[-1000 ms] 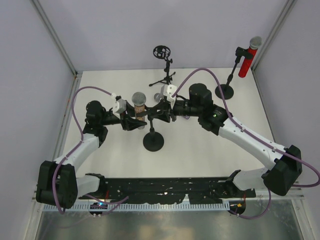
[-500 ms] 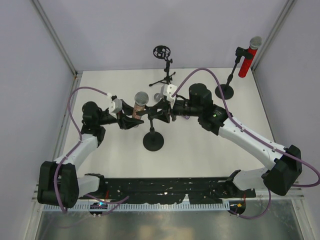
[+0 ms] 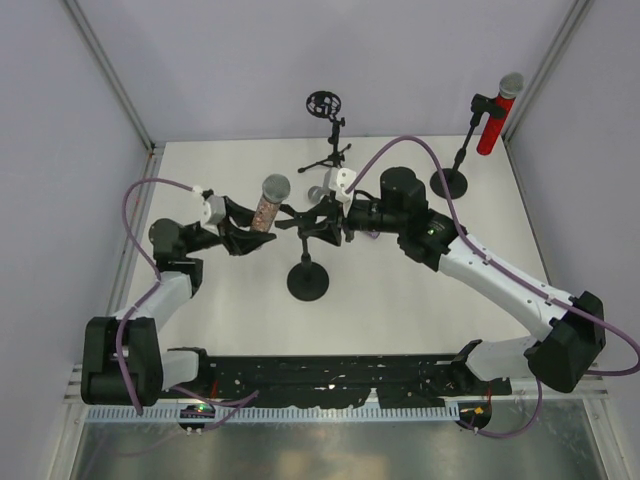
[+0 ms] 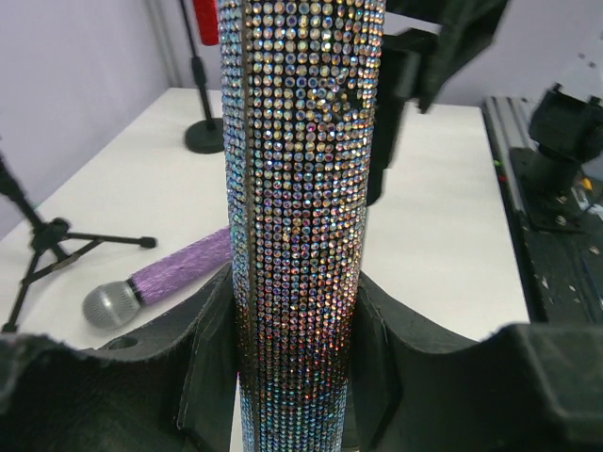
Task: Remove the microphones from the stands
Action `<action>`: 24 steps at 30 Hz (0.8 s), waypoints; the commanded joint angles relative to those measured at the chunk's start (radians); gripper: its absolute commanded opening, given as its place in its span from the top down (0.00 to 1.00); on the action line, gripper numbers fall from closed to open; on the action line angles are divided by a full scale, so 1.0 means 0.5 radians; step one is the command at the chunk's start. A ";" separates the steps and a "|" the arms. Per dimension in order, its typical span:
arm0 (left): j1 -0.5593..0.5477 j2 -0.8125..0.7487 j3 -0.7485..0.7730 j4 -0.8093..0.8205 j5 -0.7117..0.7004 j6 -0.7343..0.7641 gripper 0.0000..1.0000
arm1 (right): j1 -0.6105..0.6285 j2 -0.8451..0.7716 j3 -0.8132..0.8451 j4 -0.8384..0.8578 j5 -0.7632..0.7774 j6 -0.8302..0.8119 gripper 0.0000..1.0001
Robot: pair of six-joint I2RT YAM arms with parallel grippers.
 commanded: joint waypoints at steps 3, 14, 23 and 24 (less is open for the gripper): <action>0.182 0.111 0.021 0.818 -0.195 -0.634 1.00 | 0.007 -0.103 -0.003 0.111 -0.054 -0.003 0.95; 0.195 0.121 0.027 0.766 -0.259 -0.591 1.00 | 0.004 -0.094 0.016 0.084 -0.069 -0.021 0.19; 0.238 0.078 0.064 0.475 -0.299 -0.420 1.00 | -0.026 -0.173 0.043 -0.017 -0.002 -0.073 0.05; 0.250 0.053 0.079 0.387 -0.314 -0.356 1.00 | -0.038 -0.183 0.074 -0.048 0.008 -0.092 0.05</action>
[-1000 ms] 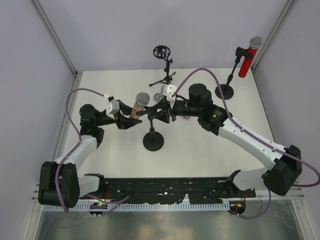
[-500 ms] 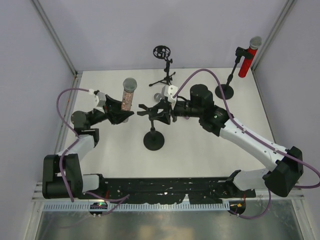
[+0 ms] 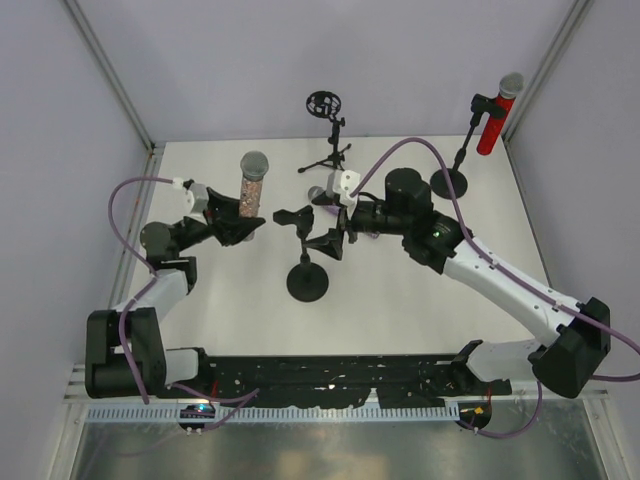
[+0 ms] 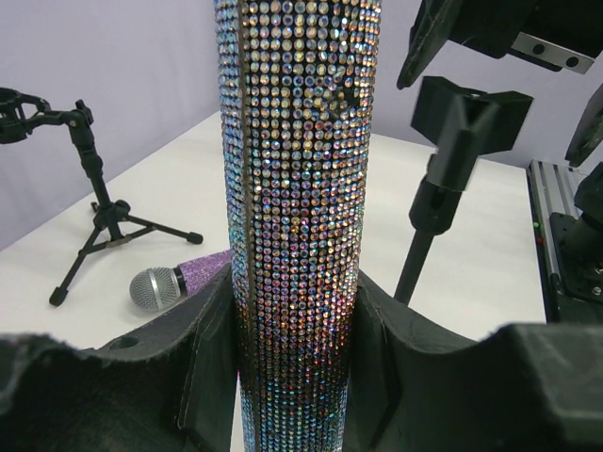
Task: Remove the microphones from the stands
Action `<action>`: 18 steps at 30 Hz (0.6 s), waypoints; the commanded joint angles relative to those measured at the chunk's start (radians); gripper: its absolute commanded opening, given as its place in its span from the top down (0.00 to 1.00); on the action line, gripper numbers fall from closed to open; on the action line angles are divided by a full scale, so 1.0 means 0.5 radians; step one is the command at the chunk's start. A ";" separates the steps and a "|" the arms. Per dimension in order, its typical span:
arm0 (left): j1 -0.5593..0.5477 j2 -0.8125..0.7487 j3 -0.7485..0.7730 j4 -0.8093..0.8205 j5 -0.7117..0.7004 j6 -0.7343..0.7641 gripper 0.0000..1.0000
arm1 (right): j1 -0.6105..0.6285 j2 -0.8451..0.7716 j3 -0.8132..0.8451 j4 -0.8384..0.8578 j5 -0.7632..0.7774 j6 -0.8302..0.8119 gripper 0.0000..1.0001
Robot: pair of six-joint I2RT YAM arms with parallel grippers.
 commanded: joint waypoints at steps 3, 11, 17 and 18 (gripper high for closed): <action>0.060 -0.208 0.170 -0.637 -0.201 0.575 1.00 | -0.058 -0.220 0.154 -0.268 0.089 -0.259 0.05; 0.072 -0.322 0.563 -2.154 -0.888 1.809 1.00 | -0.082 -0.582 0.114 -0.692 0.485 -0.760 0.05; 0.075 -0.108 0.849 -2.634 -1.433 2.199 1.00 | -0.101 -0.837 -0.158 -0.591 0.571 -0.788 0.05; 0.075 -0.071 0.876 -2.667 -1.474 2.254 1.00 | -0.101 -0.849 -0.183 -0.542 0.568 -0.766 0.05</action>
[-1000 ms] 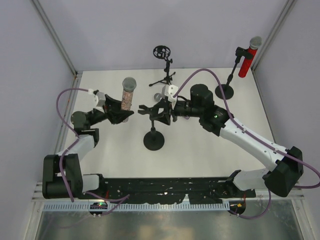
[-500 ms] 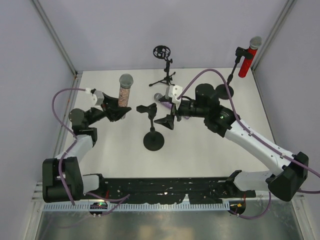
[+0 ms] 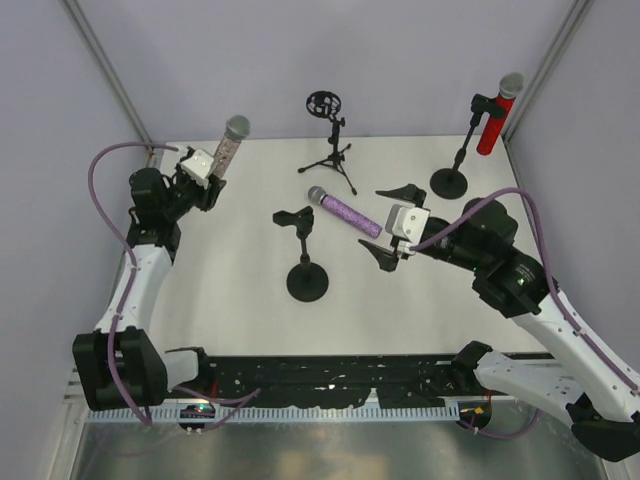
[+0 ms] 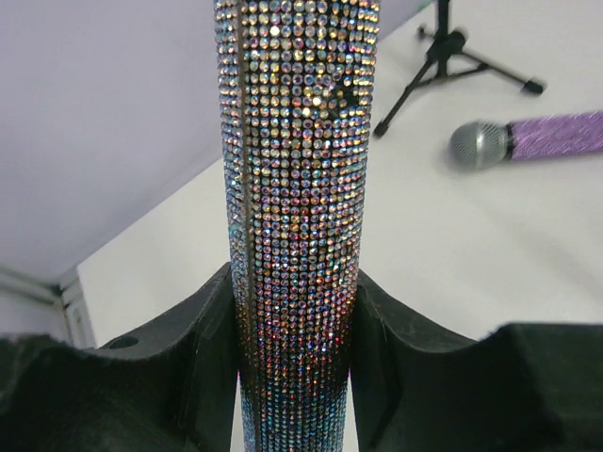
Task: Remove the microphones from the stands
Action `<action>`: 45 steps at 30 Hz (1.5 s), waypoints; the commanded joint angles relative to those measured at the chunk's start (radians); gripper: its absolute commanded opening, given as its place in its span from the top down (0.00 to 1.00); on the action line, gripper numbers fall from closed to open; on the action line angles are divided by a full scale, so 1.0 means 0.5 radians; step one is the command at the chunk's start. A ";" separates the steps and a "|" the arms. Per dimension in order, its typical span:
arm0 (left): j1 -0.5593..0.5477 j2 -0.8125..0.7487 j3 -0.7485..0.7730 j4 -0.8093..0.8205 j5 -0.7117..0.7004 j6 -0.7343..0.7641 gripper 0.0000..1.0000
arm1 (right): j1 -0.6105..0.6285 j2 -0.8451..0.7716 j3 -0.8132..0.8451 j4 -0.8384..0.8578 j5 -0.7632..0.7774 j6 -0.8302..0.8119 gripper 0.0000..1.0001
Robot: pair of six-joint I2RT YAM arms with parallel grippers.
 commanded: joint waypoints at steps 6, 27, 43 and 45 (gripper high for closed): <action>0.012 0.412 0.379 -0.712 -0.576 0.678 1.00 | -0.017 -0.028 -0.264 0.210 0.132 -0.005 0.05; -0.080 1.385 0.990 -1.317 -1.014 1.102 1.00 | -0.038 -0.006 -0.476 0.452 0.218 -0.026 0.05; -0.151 1.652 1.297 -1.832 -1.011 1.034 0.92 | -0.100 -0.040 -0.504 0.480 0.169 0.011 0.05; -0.151 1.664 1.306 -1.863 -1.024 1.028 0.89 | -0.103 -0.043 -0.504 0.483 0.166 0.020 0.05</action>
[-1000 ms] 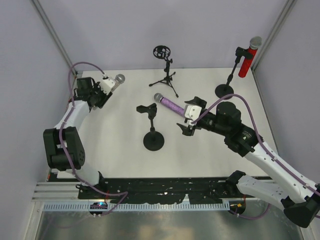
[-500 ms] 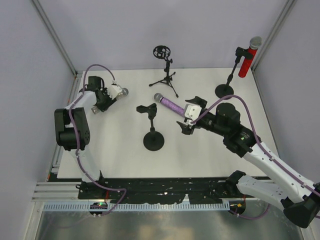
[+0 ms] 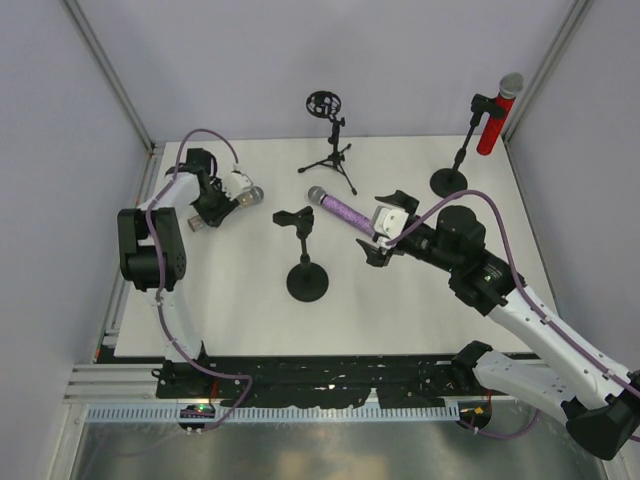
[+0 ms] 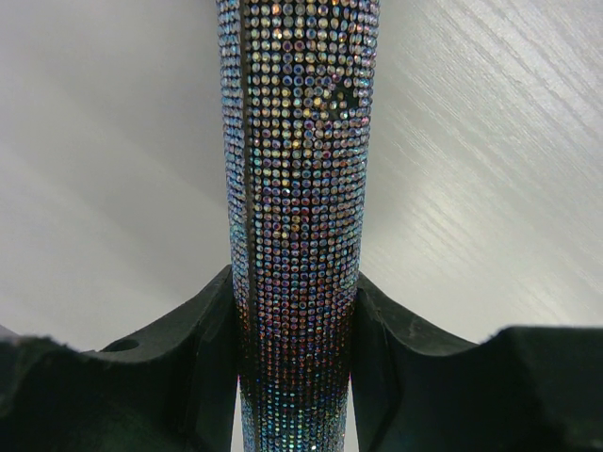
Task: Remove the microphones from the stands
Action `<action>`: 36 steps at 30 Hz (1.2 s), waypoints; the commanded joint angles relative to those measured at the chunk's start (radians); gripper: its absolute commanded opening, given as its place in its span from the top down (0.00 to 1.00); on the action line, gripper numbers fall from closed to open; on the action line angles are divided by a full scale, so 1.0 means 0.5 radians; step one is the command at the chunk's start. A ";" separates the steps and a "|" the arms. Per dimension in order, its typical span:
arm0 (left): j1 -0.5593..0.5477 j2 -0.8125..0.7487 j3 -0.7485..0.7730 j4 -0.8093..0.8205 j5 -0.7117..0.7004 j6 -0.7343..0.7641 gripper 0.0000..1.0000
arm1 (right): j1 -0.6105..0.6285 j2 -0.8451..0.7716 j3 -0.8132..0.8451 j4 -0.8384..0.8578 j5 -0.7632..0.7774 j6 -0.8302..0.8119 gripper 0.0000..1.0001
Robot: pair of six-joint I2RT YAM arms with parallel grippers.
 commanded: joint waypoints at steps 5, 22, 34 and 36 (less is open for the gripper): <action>-0.101 0.036 0.088 -0.189 -0.026 -0.039 0.71 | -0.023 -0.066 -0.008 0.110 -0.036 0.030 0.05; -0.163 0.073 0.079 -0.275 -0.011 -0.079 0.30 | -0.047 -0.109 -0.023 0.122 -0.073 0.048 0.05; -0.166 0.046 0.061 -0.220 0.002 -0.098 0.09 | -0.050 -0.106 -0.026 0.119 -0.082 0.048 0.05; -0.166 0.042 0.061 -0.217 0.008 -0.098 0.08 | -0.050 -0.112 -0.029 0.119 -0.085 0.048 0.05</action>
